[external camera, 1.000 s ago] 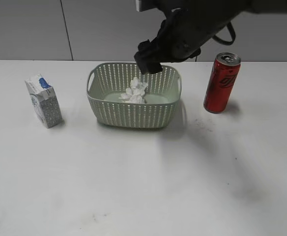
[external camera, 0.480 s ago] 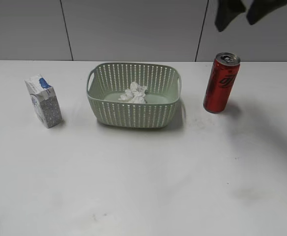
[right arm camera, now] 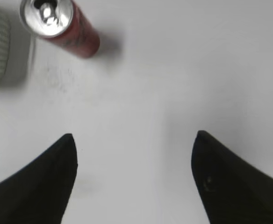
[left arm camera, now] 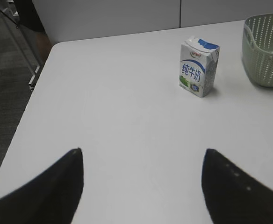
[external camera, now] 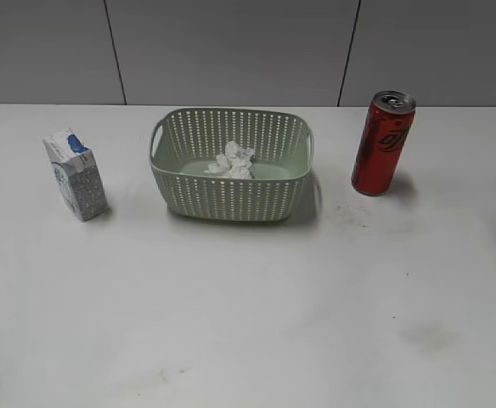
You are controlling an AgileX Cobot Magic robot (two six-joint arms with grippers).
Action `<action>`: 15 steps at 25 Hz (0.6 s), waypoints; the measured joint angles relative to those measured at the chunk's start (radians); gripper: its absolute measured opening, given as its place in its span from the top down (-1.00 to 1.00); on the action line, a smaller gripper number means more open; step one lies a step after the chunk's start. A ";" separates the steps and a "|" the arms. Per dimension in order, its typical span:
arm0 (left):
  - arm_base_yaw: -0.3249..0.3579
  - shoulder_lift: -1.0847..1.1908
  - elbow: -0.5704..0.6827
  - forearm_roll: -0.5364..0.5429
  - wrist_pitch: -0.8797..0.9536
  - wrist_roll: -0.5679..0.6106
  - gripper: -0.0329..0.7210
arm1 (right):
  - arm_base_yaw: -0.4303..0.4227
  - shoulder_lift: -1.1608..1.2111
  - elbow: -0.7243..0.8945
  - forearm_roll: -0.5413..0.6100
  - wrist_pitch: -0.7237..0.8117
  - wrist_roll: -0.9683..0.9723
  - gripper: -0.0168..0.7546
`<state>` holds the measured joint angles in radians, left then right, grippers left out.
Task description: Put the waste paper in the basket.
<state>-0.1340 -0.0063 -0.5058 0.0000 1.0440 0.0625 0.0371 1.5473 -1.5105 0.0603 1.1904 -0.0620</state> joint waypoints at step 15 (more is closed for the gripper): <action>0.000 0.000 0.000 0.000 0.000 0.000 -0.61 | 0.000 -0.778 0.929 0.004 -0.241 -0.033 -0.53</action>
<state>-0.1340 -0.0063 -0.5058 0.0000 1.0440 0.0625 0.0371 0.7698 -0.5816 0.0644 0.9490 -0.0949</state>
